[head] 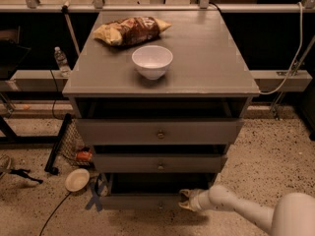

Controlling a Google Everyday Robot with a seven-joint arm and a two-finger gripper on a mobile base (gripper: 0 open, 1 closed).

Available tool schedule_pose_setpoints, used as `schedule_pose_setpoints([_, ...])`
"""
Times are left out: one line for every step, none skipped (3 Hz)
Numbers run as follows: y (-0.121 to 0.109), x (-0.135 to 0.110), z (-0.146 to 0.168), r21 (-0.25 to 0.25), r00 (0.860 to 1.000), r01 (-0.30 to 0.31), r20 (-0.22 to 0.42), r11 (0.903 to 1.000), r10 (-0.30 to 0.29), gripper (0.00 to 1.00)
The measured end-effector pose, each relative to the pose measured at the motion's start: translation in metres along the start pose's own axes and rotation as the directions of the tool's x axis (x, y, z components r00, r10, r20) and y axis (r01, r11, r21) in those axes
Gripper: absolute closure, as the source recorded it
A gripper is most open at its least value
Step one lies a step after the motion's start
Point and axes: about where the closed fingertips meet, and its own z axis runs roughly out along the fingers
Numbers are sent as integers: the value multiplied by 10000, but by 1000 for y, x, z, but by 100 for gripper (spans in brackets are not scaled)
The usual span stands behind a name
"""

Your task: Open bottom drawer

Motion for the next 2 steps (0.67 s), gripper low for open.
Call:
schedule_pose_setpoints([4, 0, -1, -6, 10000, -11, -6, 10000, 11, 100])
schedule_pose_setpoints([4, 0, -1, -6, 10000, -11, -6, 10000, 11, 100])
